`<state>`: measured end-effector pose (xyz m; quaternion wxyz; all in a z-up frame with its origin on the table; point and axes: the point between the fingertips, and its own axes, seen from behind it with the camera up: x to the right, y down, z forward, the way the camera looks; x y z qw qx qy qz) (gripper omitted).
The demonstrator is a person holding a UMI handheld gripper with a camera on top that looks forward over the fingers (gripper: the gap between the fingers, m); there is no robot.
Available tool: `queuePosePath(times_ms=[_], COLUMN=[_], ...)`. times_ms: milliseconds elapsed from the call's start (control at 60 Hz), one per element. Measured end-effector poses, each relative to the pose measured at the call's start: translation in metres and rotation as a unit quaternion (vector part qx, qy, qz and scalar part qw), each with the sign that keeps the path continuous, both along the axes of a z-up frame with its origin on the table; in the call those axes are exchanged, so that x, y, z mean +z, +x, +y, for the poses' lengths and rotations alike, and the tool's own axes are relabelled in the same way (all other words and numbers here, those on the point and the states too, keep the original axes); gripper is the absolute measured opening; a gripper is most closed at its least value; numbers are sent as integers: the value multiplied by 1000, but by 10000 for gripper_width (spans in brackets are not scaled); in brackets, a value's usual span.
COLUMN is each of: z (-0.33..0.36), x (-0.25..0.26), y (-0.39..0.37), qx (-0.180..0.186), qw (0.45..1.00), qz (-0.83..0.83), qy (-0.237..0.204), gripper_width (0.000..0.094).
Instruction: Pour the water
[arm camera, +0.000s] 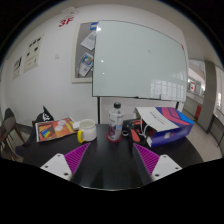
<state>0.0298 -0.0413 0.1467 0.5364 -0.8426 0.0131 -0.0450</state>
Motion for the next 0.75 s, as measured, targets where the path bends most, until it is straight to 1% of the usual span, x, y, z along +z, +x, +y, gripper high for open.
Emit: queuePosePath(times_ms=[117, 217, 367, 550, 750], z=[-81, -143, -203, -236, -239], x=[14, 26, 38, 49, 56], y=[-16, -22, -29, -34, -37], qx=[-2, -12, -16, -14, -13], qw=[1000, 1000, 999, 999, 1000], qz=[-11, -18, -20, -27, -17], qy=[-12, -18, -22, -19, -12], gripper_width=[846, 846, 845, 847, 849])
